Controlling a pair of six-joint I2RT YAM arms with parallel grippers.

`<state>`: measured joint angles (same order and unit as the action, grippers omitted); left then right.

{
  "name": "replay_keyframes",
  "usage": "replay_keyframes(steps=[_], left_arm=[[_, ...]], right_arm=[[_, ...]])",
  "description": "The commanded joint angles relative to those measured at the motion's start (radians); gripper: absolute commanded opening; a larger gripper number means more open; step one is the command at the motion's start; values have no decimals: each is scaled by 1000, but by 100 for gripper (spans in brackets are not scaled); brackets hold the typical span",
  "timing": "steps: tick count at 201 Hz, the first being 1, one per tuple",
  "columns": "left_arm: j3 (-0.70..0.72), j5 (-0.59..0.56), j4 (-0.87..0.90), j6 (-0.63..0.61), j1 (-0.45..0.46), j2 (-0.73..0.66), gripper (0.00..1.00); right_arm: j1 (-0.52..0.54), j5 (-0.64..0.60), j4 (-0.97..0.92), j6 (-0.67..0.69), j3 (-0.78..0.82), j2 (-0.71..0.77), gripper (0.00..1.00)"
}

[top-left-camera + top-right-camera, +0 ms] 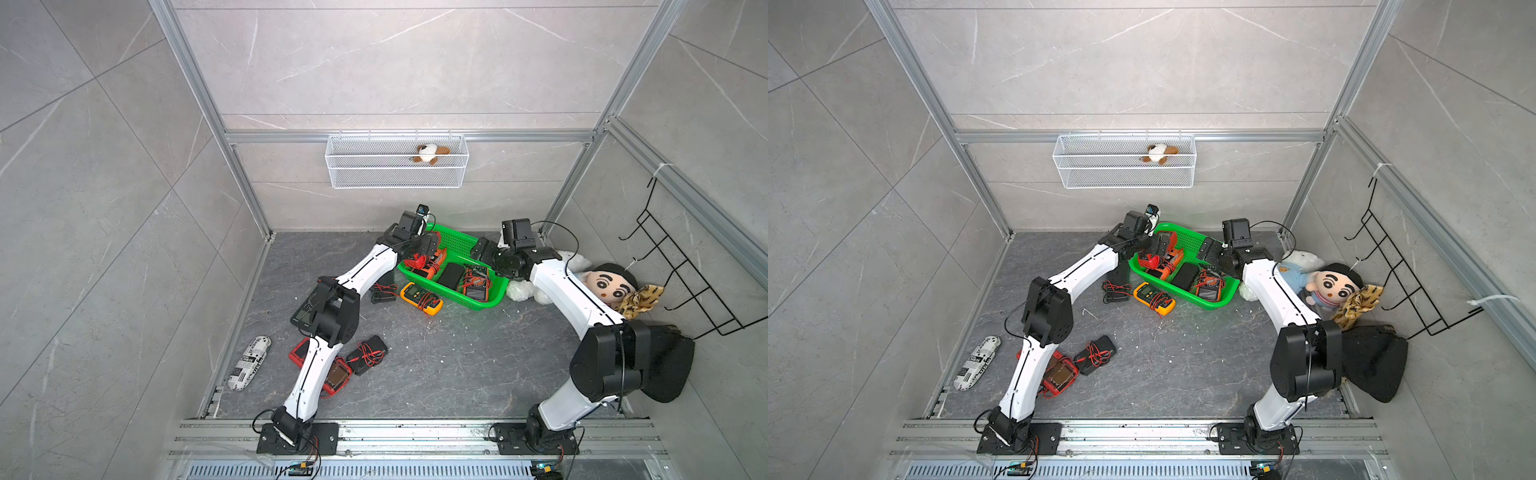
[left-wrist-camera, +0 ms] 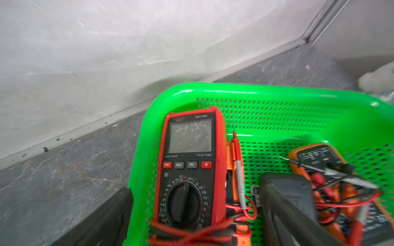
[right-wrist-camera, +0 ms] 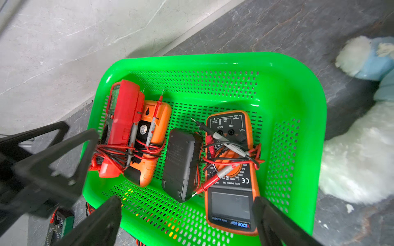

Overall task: Put the multimeter into the basket
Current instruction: Place the multimeter in the basket, then pick up the multimeter from the center of the board.

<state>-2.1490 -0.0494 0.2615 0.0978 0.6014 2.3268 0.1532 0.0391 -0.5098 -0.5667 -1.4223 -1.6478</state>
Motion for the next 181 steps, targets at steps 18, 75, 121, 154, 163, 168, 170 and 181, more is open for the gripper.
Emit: replay_keyframes(steps=[18,75,121,154,163,168,170,181], left_arm=[[98,-80,-110,103,-1,-221,98],[253,-267,-20,223,-1,-348,98],[365,-408,76,341,-13,-415,98],[415,-421,169,444,-52,-424,98],[439,-415,181,474,-67,-430,98],[455,-407,185,488,-77,-432,98],[461,-404,186,493,-80,-433,98],[491,-385,192,520,-100,-435,98]], right_arm=[[16,-48,-57,40,-45,-8,100],[40,-108,-95,57,-68,-14,100],[64,-155,-134,54,-98,-54,100],[75,-174,-157,44,-119,-77,100],[78,-179,-162,44,-122,-81,100],[78,-183,-165,42,-126,-81,100],[78,-185,-166,42,-127,-82,100],[80,-191,-168,41,-129,-83,100]])
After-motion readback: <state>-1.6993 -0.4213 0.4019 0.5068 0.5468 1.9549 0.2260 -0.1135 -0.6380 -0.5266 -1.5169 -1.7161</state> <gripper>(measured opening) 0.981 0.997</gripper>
